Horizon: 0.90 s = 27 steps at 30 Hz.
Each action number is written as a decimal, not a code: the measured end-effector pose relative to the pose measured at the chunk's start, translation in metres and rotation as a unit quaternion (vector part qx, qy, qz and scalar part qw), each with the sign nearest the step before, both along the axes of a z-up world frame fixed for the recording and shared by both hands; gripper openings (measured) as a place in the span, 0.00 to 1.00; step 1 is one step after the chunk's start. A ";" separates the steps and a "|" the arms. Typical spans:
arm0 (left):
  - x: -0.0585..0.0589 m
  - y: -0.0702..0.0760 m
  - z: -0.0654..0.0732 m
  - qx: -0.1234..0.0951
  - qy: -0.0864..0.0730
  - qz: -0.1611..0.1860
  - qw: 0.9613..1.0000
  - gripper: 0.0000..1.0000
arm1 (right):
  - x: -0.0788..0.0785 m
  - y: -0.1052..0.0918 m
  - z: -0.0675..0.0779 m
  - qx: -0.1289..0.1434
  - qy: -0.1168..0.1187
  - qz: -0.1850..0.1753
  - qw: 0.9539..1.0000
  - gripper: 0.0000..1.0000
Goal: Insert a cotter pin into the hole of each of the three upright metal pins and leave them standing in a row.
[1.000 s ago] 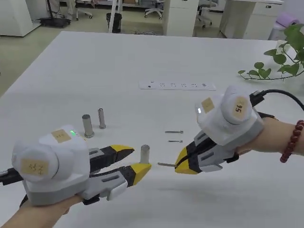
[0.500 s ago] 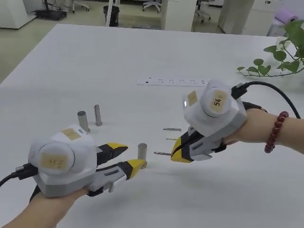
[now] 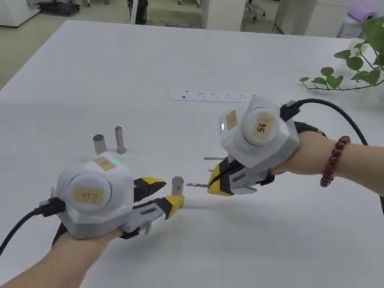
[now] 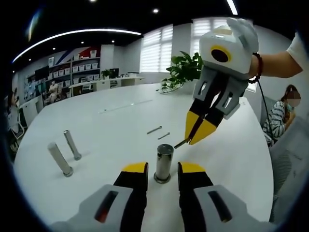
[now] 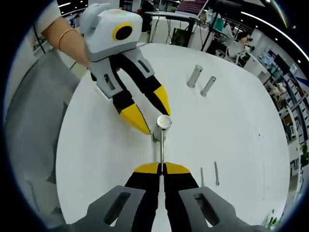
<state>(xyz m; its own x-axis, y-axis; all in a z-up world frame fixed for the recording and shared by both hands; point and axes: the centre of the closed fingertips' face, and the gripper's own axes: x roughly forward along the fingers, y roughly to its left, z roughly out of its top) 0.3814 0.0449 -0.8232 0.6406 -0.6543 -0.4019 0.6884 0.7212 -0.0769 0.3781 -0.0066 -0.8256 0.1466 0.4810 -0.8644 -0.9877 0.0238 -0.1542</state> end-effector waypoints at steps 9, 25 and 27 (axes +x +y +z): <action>0.004 -0.004 -0.009 0.008 0.008 0.002 1.000 0.18 | 0.003 0.002 -0.002 0.000 -0.002 0.003 1.000 0.03; 0.005 -0.005 -0.016 0.018 0.009 -0.002 1.000 0.11 | 0.004 0.006 -0.001 -0.006 -0.005 0.015 1.000 0.03; 0.005 -0.005 -0.016 0.020 0.006 -0.003 1.000 0.11 | 0.004 0.006 -0.001 -0.008 -0.004 0.012 1.000 0.03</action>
<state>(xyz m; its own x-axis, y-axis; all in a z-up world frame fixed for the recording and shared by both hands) 0.3863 0.0398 -0.8395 0.6312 -0.6414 -0.4361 0.6920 0.7197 -0.0568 0.3822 -0.0001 -0.8262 0.1431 0.4709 -0.8705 -0.9866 -0.0020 -0.1632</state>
